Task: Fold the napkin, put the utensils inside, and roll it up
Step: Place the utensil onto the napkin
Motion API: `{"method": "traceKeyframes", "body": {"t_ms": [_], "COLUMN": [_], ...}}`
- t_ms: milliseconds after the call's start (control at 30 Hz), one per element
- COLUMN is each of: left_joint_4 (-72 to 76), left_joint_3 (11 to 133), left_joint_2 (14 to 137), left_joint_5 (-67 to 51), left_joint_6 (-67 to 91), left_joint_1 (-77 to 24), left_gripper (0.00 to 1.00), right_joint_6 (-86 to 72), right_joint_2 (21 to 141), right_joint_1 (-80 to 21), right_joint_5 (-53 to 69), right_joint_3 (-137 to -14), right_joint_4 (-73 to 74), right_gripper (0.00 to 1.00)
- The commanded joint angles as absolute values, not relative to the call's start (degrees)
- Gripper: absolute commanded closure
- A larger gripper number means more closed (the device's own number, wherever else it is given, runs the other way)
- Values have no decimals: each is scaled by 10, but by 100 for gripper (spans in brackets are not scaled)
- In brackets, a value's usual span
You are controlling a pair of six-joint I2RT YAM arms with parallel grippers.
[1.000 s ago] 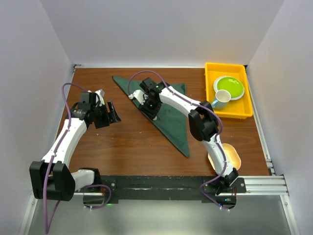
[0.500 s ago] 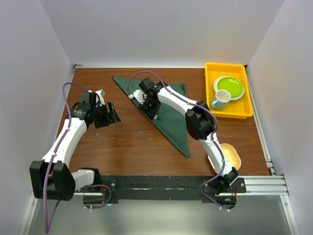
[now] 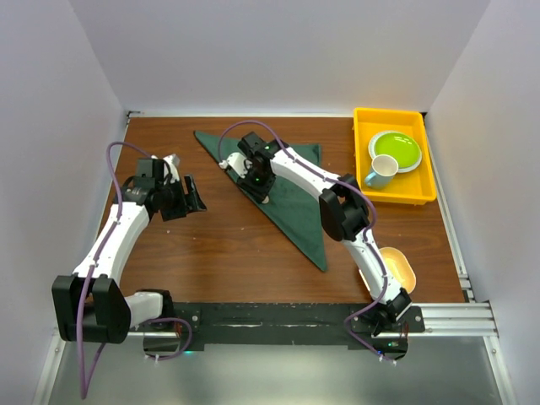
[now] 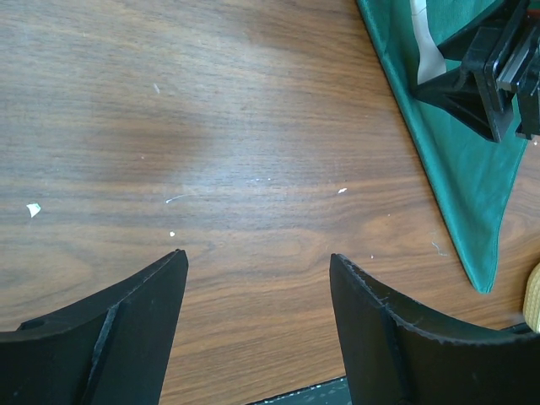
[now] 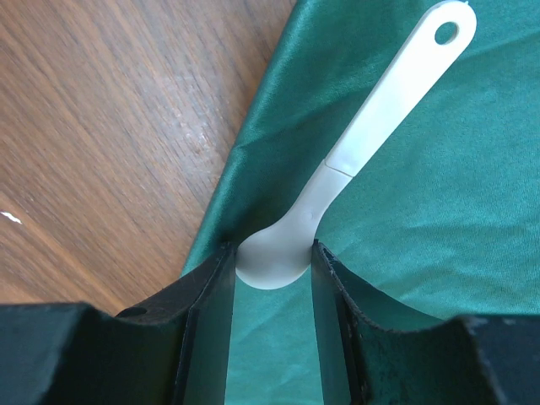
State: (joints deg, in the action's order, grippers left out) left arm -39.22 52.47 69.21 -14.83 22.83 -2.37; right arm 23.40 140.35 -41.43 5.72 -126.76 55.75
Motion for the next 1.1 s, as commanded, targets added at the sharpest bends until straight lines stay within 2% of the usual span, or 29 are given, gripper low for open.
{"method": "traceKeyframes", "body": {"t_ms": [0, 600, 767, 1067], "left_joint_4": [-387, -388, -385, -382], "left_joint_3": [518, 514, 512, 510], "left_joint_2": [693, 692, 693, 694], "left_joint_5": [-157, -160, -164, -169], "left_joint_6": [210, 208, 209, 211], "left_joint_1": [-17, -14, -13, -13], "left_gripper": [27, 27, 27, 27], "right_joint_6": [239, 234, 231, 229], "right_joint_2": [1409, 1424, 1421, 1411], "right_joint_1": [-419, -422, -422, -423], "right_joint_5": [69, 71, 69, 64], "right_joint_3": [-1294, -1301, -1307, -1312], "right_joint_4": [555, 547, 548, 546], "right_gripper": [100, 96, 100, 100]}}
